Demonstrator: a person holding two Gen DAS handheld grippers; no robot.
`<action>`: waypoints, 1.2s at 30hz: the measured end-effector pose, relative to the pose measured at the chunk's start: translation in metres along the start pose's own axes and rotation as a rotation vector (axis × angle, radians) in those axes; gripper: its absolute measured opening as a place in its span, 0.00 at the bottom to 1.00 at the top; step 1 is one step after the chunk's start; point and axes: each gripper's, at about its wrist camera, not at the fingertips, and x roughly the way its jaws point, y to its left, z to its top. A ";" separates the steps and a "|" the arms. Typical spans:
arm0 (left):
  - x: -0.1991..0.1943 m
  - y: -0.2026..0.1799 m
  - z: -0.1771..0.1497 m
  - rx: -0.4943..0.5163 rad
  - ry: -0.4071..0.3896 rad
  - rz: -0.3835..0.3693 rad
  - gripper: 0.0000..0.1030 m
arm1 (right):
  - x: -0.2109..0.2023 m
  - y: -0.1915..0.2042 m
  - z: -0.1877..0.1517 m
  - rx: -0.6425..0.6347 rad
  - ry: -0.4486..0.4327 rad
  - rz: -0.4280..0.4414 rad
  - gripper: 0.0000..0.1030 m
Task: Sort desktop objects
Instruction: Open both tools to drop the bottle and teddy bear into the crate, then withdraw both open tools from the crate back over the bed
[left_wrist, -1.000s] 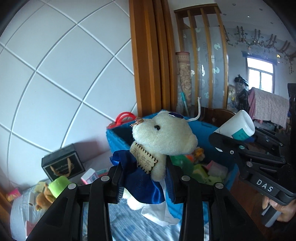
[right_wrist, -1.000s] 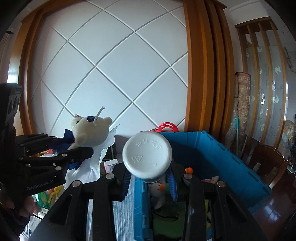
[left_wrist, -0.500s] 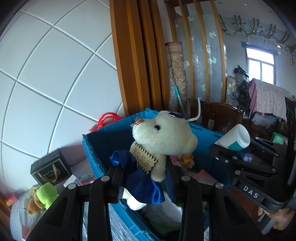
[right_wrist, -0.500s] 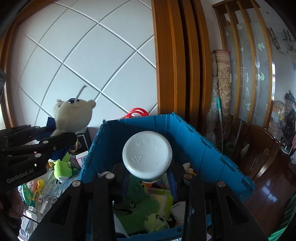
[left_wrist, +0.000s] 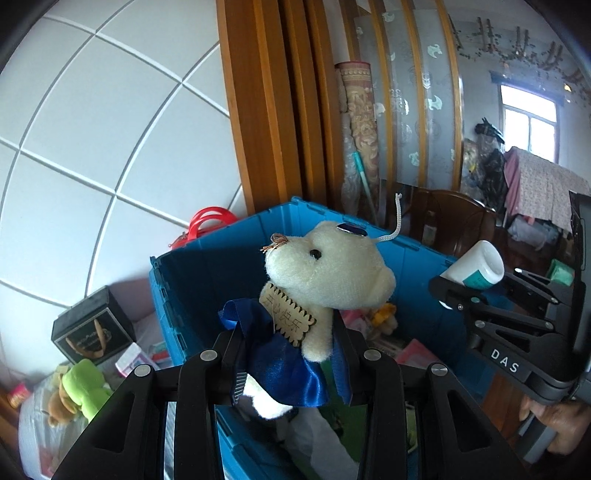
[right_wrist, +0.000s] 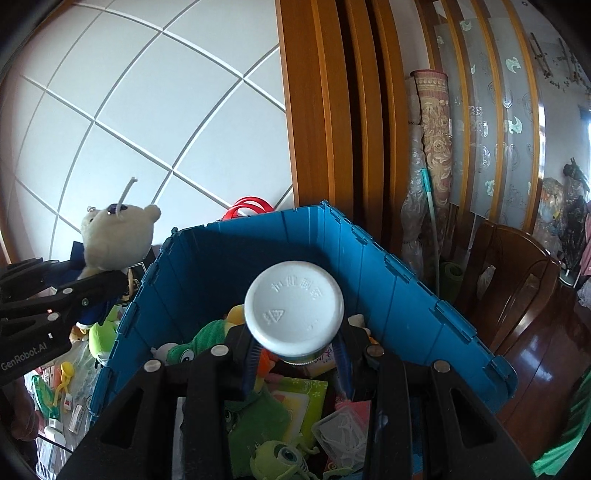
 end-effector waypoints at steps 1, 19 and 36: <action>0.001 0.000 0.000 0.002 -0.001 0.010 0.54 | 0.002 -0.001 0.001 0.007 0.003 0.000 0.33; -0.006 0.018 -0.009 -0.053 -0.033 0.086 0.84 | -0.014 0.016 0.009 -0.005 -0.076 0.035 0.59; -0.062 0.037 -0.060 -0.125 -0.071 0.154 0.84 | -0.052 0.053 -0.022 -0.053 -0.140 0.034 0.59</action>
